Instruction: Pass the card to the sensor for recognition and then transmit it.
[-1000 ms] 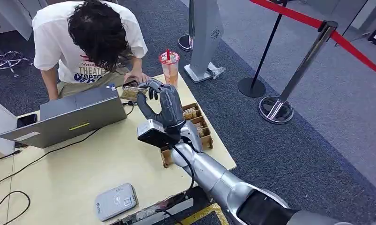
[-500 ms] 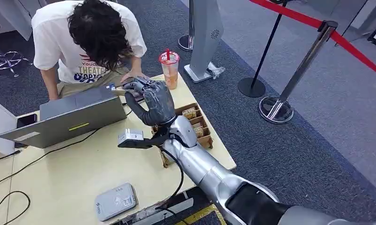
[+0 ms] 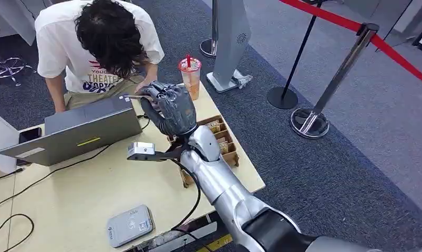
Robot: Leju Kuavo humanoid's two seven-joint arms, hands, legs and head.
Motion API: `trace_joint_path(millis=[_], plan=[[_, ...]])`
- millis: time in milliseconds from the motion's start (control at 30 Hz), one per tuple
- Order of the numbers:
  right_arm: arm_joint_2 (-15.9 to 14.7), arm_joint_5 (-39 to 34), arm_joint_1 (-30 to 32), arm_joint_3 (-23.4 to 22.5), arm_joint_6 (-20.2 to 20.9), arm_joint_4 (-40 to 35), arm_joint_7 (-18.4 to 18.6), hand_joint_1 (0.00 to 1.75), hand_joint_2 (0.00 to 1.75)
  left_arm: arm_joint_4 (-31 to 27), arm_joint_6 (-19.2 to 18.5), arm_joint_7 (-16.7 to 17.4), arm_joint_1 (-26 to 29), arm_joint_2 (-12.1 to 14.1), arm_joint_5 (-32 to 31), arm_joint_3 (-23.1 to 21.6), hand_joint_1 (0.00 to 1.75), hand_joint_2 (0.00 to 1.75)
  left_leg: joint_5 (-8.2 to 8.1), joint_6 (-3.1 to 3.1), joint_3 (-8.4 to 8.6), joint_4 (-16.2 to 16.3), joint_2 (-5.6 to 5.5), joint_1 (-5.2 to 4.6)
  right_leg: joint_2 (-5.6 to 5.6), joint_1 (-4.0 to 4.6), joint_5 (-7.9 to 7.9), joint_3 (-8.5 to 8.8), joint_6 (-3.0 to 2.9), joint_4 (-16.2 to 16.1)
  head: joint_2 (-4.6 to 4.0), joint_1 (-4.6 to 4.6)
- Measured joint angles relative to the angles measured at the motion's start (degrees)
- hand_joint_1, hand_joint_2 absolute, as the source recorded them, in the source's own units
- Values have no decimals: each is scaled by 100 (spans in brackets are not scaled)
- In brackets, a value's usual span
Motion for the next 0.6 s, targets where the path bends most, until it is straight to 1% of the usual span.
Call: trace_joint_path(millis=[200,367,600], plan=[[125,485,-145,-413,0,214,63,175,175,0,-2,-35,-5,2,-28,0,0,0,0,0,0,0,0,0,0,0,0,0,0,0,0,0],[164,862,-288,-705,0,381,122,175,175,0,4,-52,-7,2,-79,0,0,0,0,0,0,0,0,0,0,0,0,0,0,0,0,0],[184,1218,-431,-956,0,551,251,175,175,0,9,-103,-18,2,-111,0,0,0,0,0,0,0,0,0,0,0,0,0,0,0,0,0]])
